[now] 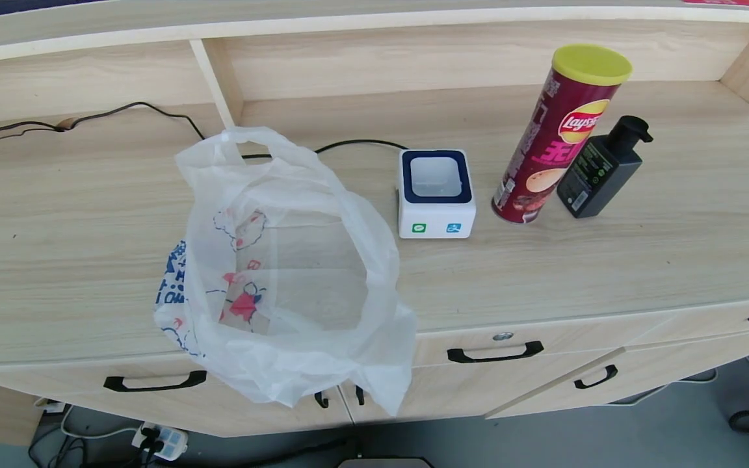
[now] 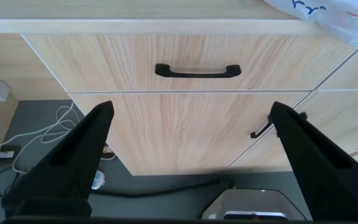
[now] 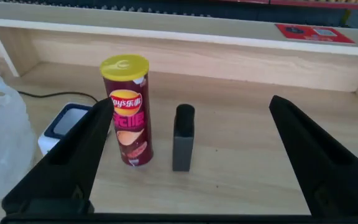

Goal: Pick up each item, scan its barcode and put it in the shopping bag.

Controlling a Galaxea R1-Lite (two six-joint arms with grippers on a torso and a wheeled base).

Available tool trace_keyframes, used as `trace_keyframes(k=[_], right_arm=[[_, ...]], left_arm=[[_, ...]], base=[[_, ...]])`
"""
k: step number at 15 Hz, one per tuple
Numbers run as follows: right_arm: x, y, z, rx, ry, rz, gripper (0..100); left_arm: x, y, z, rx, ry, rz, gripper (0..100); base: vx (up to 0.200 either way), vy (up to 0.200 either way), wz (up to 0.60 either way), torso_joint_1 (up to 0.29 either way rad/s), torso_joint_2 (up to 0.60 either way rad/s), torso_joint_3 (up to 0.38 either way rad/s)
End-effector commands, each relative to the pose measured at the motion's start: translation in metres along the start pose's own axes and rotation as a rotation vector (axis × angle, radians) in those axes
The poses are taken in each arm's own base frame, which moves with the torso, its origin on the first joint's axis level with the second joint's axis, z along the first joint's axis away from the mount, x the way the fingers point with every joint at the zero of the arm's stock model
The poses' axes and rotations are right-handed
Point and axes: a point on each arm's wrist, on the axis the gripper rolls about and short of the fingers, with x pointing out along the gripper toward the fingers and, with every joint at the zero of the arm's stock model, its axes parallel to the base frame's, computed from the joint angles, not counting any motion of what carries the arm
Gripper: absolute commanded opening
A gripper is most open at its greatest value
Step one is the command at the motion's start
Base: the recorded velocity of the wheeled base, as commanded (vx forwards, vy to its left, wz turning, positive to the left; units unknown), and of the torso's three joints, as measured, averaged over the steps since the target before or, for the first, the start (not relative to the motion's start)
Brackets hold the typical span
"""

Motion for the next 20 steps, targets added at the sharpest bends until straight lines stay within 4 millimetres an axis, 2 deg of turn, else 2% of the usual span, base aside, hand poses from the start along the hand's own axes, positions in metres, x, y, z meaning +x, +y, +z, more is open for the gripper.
trace_keyframes(k=[1, 5, 7, 10, 17, 20], right_arm=[[0.116, 0.016, -0.027, 0.039, -0.022, 0.124, 100], [0.167, 0.041, -0.037, 0.056, -0.089, 0.131, 100], [0.179, 0.045, -0.047, 0.056, -0.099, 0.13, 100], [0.183, 0.048, -0.059, 0.058, -0.118, 0.13, 100], [0.183, 0.054, -0.062, 0.066, -0.111, 0.148, 100], [0.184, 0.07, -0.066, 0.073, -0.102, 0.182, 100]], left_arm=[[0.0, 0.0, 0.0, 0.0, 0.001, -0.001, 100], [0.0, 0.0, 0.0, 0.0, 0.001, -0.001, 100], [0.0, 0.0, 0.0, 0.0, 0.001, -0.001, 100], [0.0, 0.0, 0.0, 0.0, 0.001, 0.001, 100], [0.0, 0.0, 0.0, 0.002, 0.001, -0.001, 100], [0.0, 0.0, 0.0, 0.002, 0.001, -0.001, 100]], base=[[0.0, 0.0, 0.0, 0.0, 0.0, 0.0], [0.0, 0.0, 0.0, 0.0, 0.0, 0.0], [0.0, 0.0, 0.0, 0.0, 0.0, 0.0], [0.0, 0.0, 0.0, 0.0, 0.0, 0.0], [0.0, 0.0, 0.0, 0.0, 0.0, 0.0], [0.0, 0.0, 0.0, 0.0, 0.0, 0.0]])
